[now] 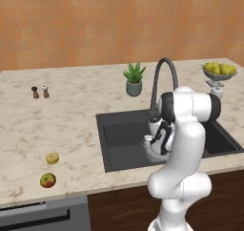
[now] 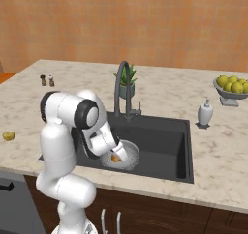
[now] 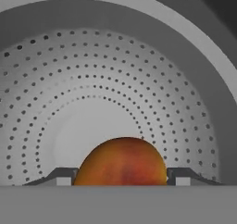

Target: Put the colander in the sink, put the kiwi, apple, peach in the colander, and turn on the sink faucet and pour water over the colander.

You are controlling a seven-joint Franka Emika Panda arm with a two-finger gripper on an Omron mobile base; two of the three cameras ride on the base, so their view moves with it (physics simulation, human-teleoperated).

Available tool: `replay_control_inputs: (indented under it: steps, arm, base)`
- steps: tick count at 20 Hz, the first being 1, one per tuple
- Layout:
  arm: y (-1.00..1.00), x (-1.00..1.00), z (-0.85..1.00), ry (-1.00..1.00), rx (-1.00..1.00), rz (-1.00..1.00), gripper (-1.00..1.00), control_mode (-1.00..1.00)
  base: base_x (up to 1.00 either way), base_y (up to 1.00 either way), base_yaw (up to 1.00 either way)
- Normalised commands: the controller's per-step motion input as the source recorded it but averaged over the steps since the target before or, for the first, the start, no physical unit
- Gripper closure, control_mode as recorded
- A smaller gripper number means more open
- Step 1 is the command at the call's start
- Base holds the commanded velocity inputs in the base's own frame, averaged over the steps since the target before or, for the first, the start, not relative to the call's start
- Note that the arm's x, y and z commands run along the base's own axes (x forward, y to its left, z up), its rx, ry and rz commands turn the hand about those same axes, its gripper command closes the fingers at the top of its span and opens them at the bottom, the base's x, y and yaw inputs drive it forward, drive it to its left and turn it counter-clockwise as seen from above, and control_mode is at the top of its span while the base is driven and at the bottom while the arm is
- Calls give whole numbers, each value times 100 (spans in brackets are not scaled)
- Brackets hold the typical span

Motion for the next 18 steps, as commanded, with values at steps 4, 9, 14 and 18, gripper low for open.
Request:
replay_control_inputs:
  steps: [4, 9, 14, 18]
  arm:
    - [-10, 14, -29, 0, 0, 0, 100, -100]
    - [-1, 18, -14, 0, 0, 0, -100, -100]
    - [-4, 5, 8, -2, 0, 0, -100, -100]
    - [0, 0, 77, -9, 1, 0, -100, -100]
  base:
    - [0, 0, 0]
    - [0, 0, 0]
    - [0, 0, 0]
    - [0, 0, 0]
